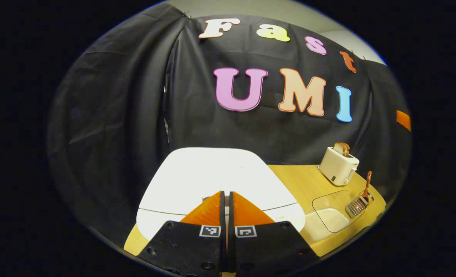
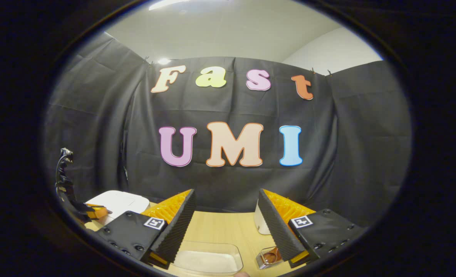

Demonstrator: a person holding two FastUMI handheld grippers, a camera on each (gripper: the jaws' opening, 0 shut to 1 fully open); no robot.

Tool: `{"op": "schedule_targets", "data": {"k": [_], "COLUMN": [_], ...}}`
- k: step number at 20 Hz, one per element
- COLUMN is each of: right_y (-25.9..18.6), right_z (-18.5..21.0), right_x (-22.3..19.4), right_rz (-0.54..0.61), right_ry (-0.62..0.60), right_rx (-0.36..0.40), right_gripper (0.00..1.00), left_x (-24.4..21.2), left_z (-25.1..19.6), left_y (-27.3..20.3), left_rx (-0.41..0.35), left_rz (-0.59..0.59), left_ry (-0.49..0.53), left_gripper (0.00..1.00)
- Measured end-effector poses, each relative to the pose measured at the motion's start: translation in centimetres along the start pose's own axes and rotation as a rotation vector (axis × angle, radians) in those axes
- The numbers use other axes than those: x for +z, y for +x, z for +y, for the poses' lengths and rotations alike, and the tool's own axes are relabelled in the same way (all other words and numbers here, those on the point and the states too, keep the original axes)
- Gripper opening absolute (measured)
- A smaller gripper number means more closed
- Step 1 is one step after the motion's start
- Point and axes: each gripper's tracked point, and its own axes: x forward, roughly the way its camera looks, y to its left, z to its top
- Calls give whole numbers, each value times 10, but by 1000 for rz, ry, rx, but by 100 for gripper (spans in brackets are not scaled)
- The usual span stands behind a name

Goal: Close the left gripper, press the button to open the rice cooker; take a wooden spoon from the chopstick holder with the right hand, scoop a spoonful of rice and pour it into the rice cooker, then put the wooden spoon back into the chopstick holder.

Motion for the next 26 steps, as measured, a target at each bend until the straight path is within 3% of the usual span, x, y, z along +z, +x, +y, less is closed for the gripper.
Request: {"op": "schedule_targets", "data": {"k": [5, 12, 18, 26], "right_y": [-1, -7, -13, -9], "right_z": [0, 6, -5, -19], "right_x": [1, 11, 18, 20], "right_rz": [1, -32, -54, -62], "right_ry": [3, 4, 3, 18], "right_rx": [2, 24, 14, -9], "right_gripper": [100, 100, 100, 100], "left_x": [1, -1, 5, 47], "left_z": [2, 2, 1, 0], "left_y": [2, 8, 6, -1], "left_rx": [6, -21, -18, -7], "left_rz": [-38, 57, 37, -59], "left_ry": [-52, -98, -62, -25], "left_gripper": [0, 0, 0, 0]}}
